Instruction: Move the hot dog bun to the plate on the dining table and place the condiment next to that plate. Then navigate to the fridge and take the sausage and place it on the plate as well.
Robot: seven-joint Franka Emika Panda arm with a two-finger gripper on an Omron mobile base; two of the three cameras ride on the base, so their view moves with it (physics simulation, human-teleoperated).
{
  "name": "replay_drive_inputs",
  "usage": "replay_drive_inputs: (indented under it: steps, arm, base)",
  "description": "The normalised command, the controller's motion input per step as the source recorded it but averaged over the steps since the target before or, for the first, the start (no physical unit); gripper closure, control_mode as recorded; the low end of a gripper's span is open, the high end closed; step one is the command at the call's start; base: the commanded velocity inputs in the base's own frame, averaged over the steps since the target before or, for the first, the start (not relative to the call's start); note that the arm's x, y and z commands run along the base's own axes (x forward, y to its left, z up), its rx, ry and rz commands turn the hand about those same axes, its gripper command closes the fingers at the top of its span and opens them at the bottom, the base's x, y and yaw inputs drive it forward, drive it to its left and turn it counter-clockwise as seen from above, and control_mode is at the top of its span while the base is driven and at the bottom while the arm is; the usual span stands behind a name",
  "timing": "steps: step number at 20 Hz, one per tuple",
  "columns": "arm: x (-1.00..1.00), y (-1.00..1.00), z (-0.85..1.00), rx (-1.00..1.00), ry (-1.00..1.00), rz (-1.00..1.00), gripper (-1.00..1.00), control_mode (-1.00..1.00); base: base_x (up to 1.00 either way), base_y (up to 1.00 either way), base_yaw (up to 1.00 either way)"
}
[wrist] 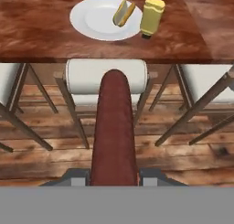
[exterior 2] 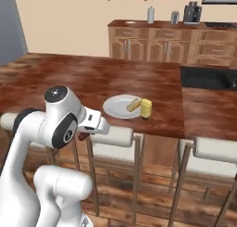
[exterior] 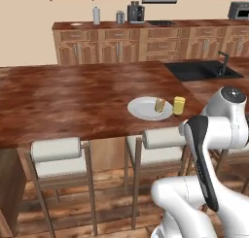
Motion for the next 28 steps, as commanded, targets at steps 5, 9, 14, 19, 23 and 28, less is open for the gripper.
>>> replay_drive_inputs:
  steps: [5,9,14,19,23,28]
  arm:
    - [0.00,0.00,0.00,0.00,0.00,0.00,1.00,1.00]
    - [0.00,0.00,0.00,0.00,0.00,0.00,1.00,1.00]
    - [0.60,-0.15,0.06,0.02,0.15,-0.05,1.00,-1.00]
    - [1.00,-0.41,0.03,0.09,0.26,-0.09,1.00,-1.00]
    - [1.00,-0.28,-0.22,0.06,0.23,-0.07,1.00,-1.00]
    - [0.92,-0.25,-0.59,0.02,0.10,-0.06,1.00,-1.00]
  base:
    - [0.90,0.71,-0.08]
    - [1.00,0.43,-0.01]
    - [0.40,0.00,-0.01]
    - [0.00,0.00,0.00]
    - [0.00,0.00,0.00]
    - [0.00,0.00,0.00]
